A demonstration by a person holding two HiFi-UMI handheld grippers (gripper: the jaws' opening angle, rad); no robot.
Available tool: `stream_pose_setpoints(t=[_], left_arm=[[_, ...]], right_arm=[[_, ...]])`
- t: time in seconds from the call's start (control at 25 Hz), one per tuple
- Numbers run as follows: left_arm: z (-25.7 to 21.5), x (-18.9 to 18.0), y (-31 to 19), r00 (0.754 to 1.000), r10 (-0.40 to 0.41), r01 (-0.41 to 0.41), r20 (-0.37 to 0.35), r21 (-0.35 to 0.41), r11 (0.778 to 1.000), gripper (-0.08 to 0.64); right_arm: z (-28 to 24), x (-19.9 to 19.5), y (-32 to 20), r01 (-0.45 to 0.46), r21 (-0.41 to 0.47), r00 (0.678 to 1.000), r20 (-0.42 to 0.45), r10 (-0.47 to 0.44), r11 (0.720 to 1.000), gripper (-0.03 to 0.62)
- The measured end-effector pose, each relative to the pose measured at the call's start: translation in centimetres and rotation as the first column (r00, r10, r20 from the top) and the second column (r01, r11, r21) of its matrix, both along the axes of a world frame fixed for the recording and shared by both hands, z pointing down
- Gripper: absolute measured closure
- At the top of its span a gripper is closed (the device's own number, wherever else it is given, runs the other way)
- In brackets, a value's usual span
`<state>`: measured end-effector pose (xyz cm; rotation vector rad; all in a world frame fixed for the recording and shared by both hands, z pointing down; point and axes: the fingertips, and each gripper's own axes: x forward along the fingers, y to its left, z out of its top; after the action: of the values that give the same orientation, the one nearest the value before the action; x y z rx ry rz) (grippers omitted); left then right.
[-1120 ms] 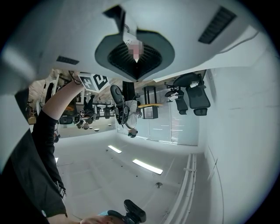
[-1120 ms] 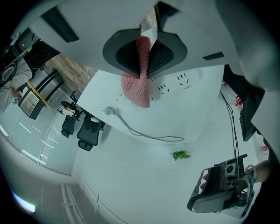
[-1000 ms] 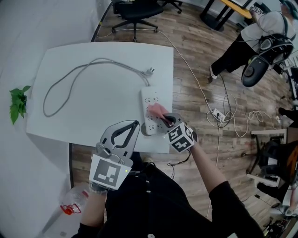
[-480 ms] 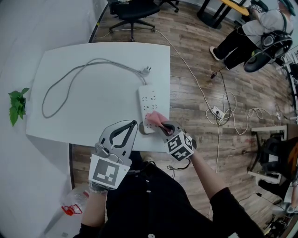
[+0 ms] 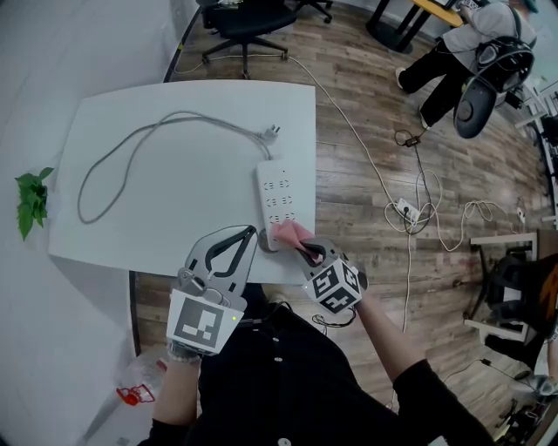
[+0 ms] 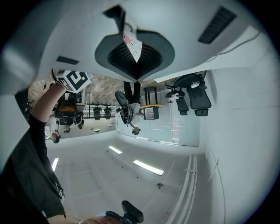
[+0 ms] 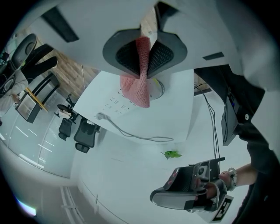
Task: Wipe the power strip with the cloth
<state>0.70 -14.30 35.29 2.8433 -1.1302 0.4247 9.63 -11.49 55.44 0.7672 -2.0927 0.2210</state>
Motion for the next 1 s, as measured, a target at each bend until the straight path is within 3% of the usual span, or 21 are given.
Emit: stream_pose_setpoints(t=[0.44, 0.6, 1.0], left_arm=[[0.0, -0.2, -0.1, 1.0, -0.007, 0.007, -0.002, -0.001, 1.0, 0.549], [0.0, -0.3, -0.2, 1.0, 0.007, -0.007, 0.007, 0.027, 1.0, 0.549], [-0.1, -1.1, -0.6, 1.0, -0.027, 0.027, -0.004, 0.003, 1.0, 0.549]], right_arm=[[-1.0, 0.2, -0.1, -0.026, 0.021, 1.0, -0.003, 0.026, 0.999, 0.535], [-2.3, 0.3, -1.2, -0.037, 0.071, 0.999, 0.001, 0.037, 0.997, 0.535], [-5.6, 0.7, -6.5, -0.047, 0.179, 0.999, 0.002, 0.047, 0.983, 0.535]])
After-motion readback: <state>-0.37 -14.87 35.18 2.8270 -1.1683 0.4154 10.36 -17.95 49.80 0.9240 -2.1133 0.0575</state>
